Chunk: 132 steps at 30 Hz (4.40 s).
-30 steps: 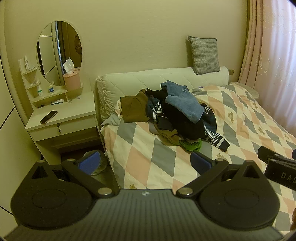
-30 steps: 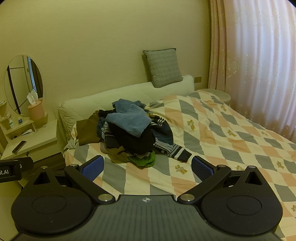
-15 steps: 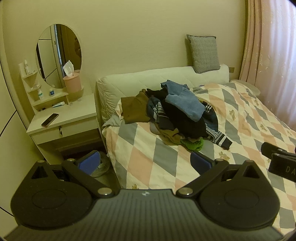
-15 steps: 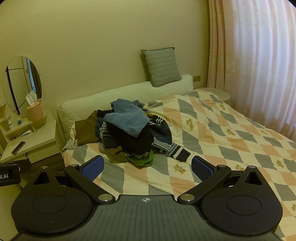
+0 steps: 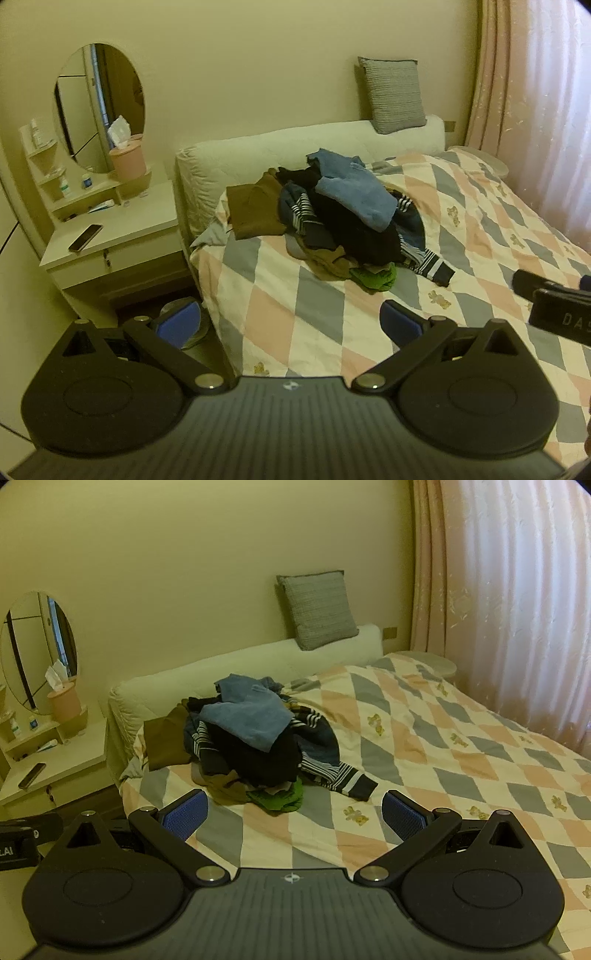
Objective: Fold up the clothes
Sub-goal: 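Move both tools toward the clothes pile and reach for the blue jeans, then grasp the blue jeans with the left tool while the right tool grasps them too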
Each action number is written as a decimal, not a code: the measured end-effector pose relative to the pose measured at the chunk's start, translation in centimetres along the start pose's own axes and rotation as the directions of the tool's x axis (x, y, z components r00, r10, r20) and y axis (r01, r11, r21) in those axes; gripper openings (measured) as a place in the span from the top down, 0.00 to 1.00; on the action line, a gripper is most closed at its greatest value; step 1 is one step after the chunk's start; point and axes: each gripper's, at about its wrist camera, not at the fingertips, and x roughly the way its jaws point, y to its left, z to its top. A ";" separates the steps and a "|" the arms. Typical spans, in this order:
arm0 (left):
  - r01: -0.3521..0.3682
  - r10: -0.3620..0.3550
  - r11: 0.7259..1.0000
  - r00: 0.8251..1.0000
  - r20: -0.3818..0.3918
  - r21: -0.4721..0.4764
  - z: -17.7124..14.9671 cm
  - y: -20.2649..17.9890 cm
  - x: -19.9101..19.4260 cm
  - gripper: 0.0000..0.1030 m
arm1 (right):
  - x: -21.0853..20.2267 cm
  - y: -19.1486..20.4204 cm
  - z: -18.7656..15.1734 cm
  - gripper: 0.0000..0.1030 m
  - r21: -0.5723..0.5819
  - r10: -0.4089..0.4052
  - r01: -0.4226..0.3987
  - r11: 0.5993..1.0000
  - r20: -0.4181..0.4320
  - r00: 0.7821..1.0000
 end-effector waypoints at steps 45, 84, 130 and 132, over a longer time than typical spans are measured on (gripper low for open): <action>0.425 -0.365 0.895 0.873 -0.323 0.138 22.7 1.4 47.8 0.16 | 44.0 -2.6 8.5 0.60 0.702 0.207 0.016 0.712 -0.232 0.950; 0.559 -0.679 0.715 0.699 -0.225 -0.420 35.1 -0.6 72.8 0.95 | 51.9 -5.6 8.6 0.90 0.772 0.309 -0.148 0.618 -0.065 0.949; 0.290 -0.377 0.918 0.848 -0.372 -0.270 35.9 -3.8 75.0 0.23 | 41.3 -1.9 4.2 0.30 0.251 0.131 -0.082 0.964 -0.184 0.974; 0.288 -0.363 0.928 0.841 -0.402 -0.235 36.1 -4.7 77.5 0.23 | 43.4 -0.3 6.1 0.30 0.203 0.144 -0.115 0.973 -0.139 0.980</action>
